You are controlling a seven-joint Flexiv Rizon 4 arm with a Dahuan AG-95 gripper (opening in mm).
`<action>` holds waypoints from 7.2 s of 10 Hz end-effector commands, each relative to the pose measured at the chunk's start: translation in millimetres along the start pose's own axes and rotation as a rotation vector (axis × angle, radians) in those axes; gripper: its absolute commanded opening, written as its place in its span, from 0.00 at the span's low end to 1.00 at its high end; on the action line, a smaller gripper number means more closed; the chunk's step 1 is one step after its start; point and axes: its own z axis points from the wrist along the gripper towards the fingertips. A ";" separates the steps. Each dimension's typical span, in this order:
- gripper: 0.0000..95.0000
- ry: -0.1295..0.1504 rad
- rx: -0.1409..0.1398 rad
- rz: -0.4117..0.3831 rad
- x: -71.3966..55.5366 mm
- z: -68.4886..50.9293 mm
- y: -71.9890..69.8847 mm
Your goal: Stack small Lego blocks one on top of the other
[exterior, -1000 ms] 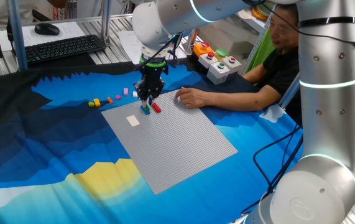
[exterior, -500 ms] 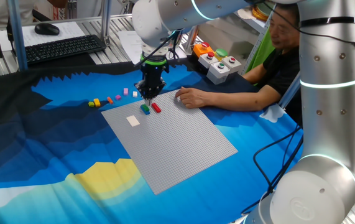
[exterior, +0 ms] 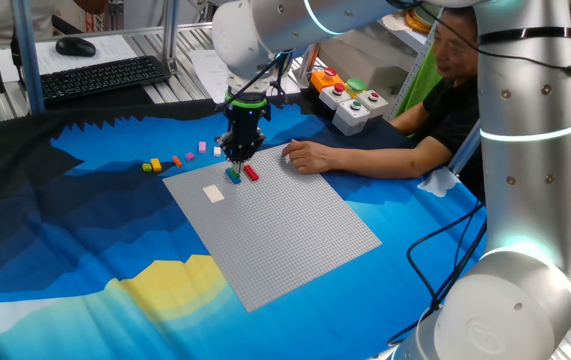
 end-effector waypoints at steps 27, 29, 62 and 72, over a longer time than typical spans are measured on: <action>0.40 -0.014 -0.023 0.144 -64.2 -15.1 -3.4; 0.40 -0.014 -0.025 0.146 -64.3 -14.9 -3.7; 0.40 -0.022 -0.015 0.163 56.1 -3.5 11.7; 0.40 -0.036 0.024 0.071 56.1 16.9 12.0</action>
